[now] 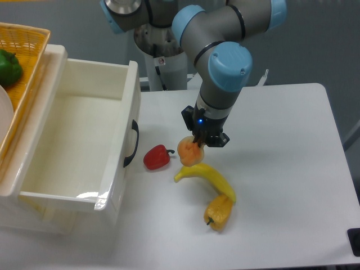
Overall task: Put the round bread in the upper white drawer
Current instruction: 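Close the gripper on the round bread bun beside the banana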
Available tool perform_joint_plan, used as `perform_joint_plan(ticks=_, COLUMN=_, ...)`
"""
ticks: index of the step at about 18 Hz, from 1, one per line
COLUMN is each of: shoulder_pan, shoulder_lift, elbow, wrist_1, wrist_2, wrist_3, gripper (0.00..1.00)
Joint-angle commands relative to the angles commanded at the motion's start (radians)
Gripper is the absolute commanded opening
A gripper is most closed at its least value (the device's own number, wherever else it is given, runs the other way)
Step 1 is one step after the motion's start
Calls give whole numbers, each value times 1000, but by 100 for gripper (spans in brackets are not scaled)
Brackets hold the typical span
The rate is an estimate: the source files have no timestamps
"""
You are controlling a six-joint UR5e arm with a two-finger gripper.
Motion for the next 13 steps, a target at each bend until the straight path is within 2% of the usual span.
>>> perform_joint_plan(ticks=13, shoulder_pan=25, shoulder_lift=9, elbow=-3, wrist_1=2, wrist_2=-26, wrist_3=-23, gripper=13)
